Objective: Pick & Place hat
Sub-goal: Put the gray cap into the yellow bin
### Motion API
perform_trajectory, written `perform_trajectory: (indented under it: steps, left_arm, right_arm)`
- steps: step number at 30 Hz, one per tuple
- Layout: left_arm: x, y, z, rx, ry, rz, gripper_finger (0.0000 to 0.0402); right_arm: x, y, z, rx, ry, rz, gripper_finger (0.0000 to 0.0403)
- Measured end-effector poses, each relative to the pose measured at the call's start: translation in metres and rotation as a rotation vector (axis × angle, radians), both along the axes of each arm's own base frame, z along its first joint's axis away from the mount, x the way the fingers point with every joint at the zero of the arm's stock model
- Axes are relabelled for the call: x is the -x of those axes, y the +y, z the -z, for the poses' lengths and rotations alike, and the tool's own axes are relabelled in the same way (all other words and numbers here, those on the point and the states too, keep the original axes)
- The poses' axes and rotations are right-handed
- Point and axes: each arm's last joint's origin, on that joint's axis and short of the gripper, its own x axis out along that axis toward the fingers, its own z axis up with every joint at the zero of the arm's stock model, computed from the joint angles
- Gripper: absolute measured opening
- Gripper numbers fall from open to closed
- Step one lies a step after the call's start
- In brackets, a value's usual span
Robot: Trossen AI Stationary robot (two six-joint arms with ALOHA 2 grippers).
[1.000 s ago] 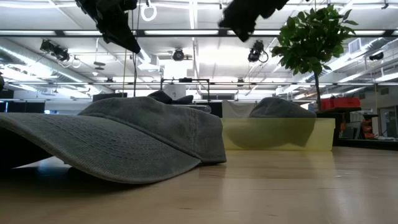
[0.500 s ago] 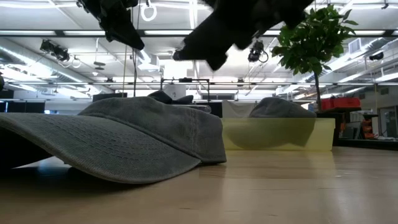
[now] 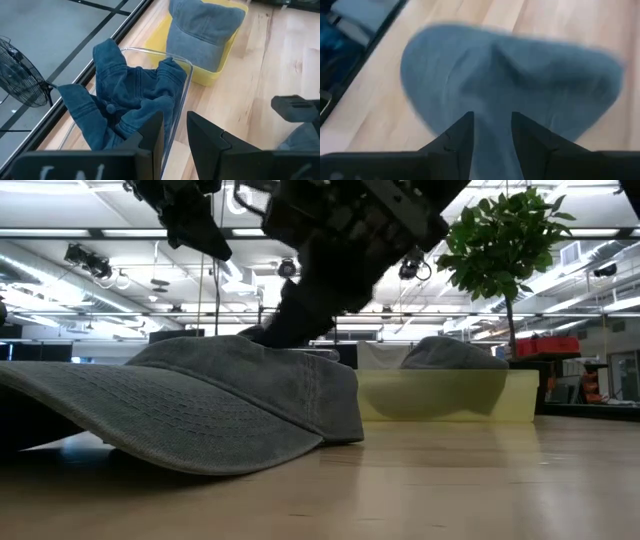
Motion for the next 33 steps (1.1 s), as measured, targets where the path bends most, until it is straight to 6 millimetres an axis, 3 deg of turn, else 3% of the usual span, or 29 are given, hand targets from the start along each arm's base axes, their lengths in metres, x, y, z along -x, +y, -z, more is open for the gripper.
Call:
perform_trajectory:
  steps: [10,13,18,23,26,29,33]
  left_arm:
    - [0.000,0.000,0.000,0.001,0.003,0.002,0.0087]
    - [0.000,0.000,0.000,0.000,0.003,0.002,0.0087]
    - [0.000,0.000,0.000,0.001,0.003,0.002,0.0087]
    - [0.000,-0.001,0.001,0.002,0.008,0.002,0.0087]
    - [0.001,-0.001,0.001,0.003,0.017,0.002,0.0087]
    - [0.001,0.000,0.001,0.003,0.017,0.002,0.0087]
    - [0.001,0.000,0.001,0.003,0.016,0.002,0.0087]
  right_arm:
    - [0.013,-0.002,0.024,-0.003,0.105,0.006,0.0131]
    - [0.013,-0.002,0.025,-0.008,0.109,0.004,0.0105]
    - [0.012,-0.002,0.021,-0.051,0.099,0.001,0.0018]
    - [0.017,-0.004,0.018,-0.171,0.225,0.141,0.0029]
    - [0.022,-0.005,0.000,-0.255,0.256,0.218,0.0022]
    - [0.031,-0.009,-0.035,-0.285,0.206,0.236,0.0010]
    - [0.065,-0.026,-0.089,-0.136,0.143,0.379,0.0011]
